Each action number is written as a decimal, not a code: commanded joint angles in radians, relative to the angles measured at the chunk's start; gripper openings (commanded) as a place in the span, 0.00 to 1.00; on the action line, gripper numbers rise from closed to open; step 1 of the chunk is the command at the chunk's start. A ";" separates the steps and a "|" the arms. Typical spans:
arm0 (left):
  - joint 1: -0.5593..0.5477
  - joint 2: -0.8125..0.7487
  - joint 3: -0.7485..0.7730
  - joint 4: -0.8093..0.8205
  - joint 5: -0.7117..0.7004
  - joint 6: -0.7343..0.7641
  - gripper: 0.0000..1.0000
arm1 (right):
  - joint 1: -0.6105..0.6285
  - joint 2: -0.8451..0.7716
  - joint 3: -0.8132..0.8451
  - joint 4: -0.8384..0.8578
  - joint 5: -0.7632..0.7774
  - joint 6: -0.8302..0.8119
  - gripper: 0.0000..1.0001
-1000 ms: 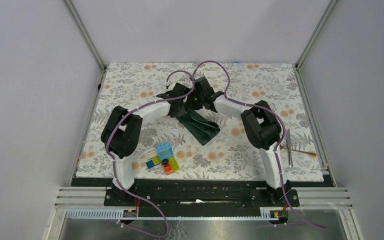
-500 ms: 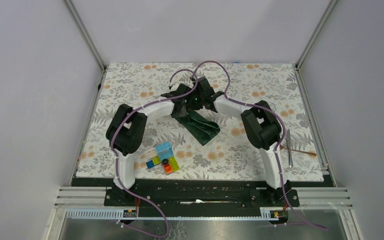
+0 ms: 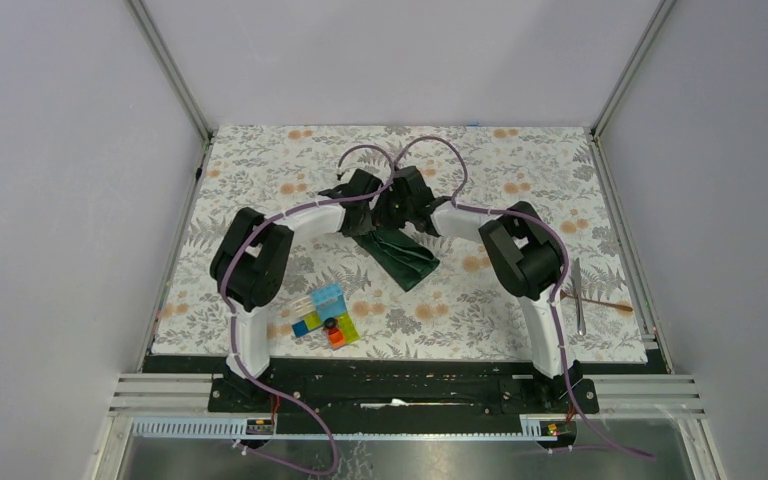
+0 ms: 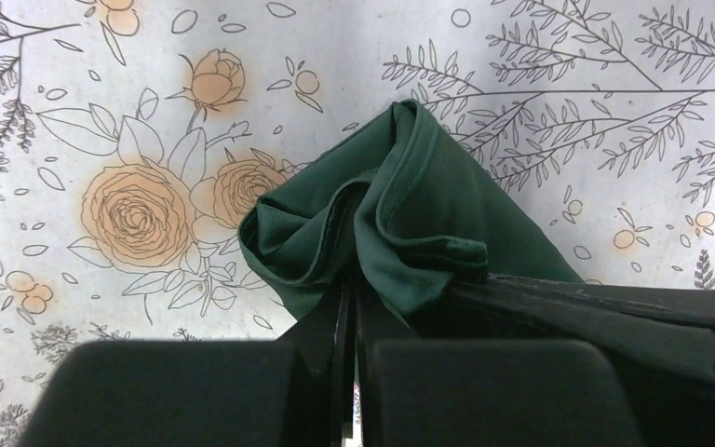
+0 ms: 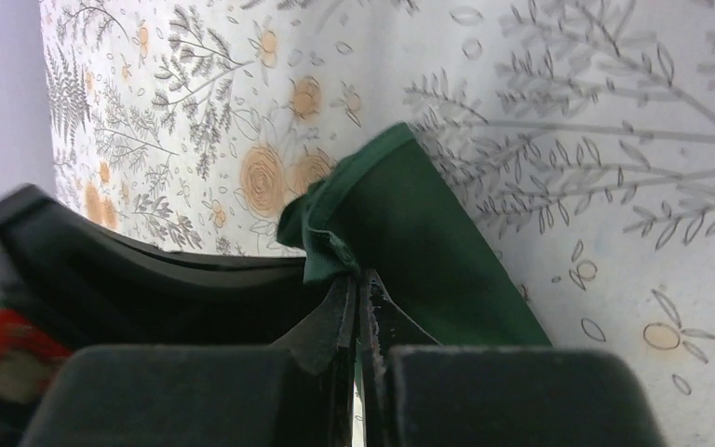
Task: Fold the napkin into a case and place the utensils inside
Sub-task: Grasp the top corner of the smaller rectangle folded napkin from the folded napkin.
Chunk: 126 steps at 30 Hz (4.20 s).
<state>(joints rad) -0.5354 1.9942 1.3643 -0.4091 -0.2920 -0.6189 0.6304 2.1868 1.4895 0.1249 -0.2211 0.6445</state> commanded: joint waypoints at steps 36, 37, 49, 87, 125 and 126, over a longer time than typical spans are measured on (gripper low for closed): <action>0.187 -0.253 -0.389 0.492 0.481 -0.140 0.00 | 0.001 0.095 -0.184 0.461 -0.231 0.158 0.01; 0.192 -0.254 -0.394 0.482 0.473 -0.149 0.00 | -0.004 0.084 -0.187 0.457 -0.246 0.154 0.04; 0.226 -0.266 -0.473 0.505 0.490 -0.170 0.00 | -0.051 0.012 -0.210 0.509 -0.324 0.193 0.33; 0.241 -0.315 -0.480 0.443 0.494 -0.166 0.00 | -0.026 -0.020 -0.157 0.348 -0.390 0.049 0.38; 0.239 -0.364 -0.420 0.424 0.496 -0.162 0.00 | 0.051 0.192 -0.106 0.406 -0.309 0.112 0.11; 0.239 -0.364 -0.419 0.424 0.496 -0.159 0.00 | 0.051 0.193 -0.105 0.402 -0.307 0.108 0.11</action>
<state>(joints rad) -0.2932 1.6878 0.8848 -0.0513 0.2028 -0.7830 0.6464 2.3581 1.4090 0.5663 -0.6064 0.7902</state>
